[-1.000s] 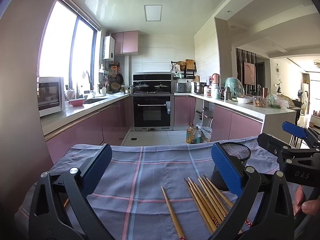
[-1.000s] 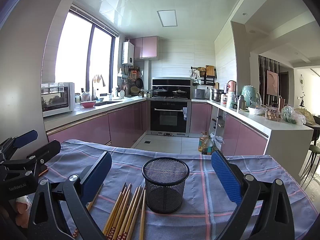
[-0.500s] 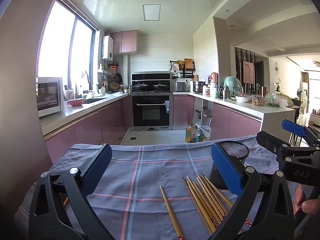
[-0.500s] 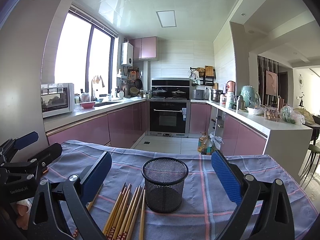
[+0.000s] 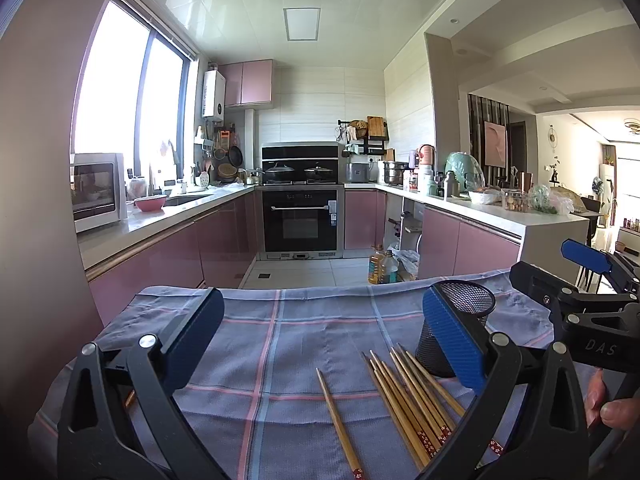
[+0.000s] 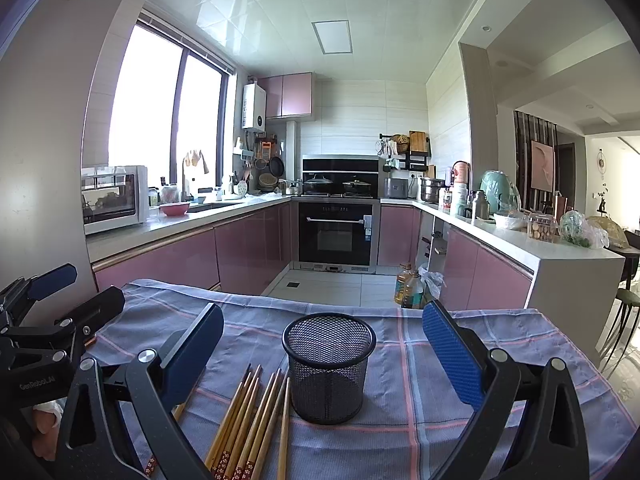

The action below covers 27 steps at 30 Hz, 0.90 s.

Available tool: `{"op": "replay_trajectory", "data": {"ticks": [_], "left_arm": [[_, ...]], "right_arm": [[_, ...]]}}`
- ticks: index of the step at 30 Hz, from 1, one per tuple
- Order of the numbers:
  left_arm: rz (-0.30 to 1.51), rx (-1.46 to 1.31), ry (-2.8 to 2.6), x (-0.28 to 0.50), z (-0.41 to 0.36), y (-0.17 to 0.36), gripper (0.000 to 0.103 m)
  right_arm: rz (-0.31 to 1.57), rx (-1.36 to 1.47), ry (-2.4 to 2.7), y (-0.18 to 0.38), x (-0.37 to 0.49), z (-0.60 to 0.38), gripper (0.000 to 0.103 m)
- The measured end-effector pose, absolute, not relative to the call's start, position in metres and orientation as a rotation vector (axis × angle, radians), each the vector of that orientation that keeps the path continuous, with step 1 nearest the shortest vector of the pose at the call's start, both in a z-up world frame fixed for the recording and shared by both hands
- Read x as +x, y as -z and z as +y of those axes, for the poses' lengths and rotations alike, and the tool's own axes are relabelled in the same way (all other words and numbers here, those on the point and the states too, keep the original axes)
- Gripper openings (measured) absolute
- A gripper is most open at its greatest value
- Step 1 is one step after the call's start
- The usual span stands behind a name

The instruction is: Organize utensils

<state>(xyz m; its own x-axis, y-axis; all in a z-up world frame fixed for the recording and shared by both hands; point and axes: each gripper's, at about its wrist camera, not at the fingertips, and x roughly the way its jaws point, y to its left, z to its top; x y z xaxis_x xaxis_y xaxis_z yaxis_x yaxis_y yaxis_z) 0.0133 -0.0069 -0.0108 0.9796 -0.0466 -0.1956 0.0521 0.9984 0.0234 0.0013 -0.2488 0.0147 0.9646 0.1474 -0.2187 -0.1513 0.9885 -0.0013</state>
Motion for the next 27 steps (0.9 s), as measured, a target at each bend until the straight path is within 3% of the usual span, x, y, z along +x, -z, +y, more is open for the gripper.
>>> {"op": "replay_trajectory", "data": {"ticks": [27], "left_arm": [[0.218,0.029,0.059,0.0129,-0.0100,0.0185,0.098]], "right_arm": [[0.241,-0.017,-0.164,-0.0142,0.0076,-0.2486,0.096]]}}
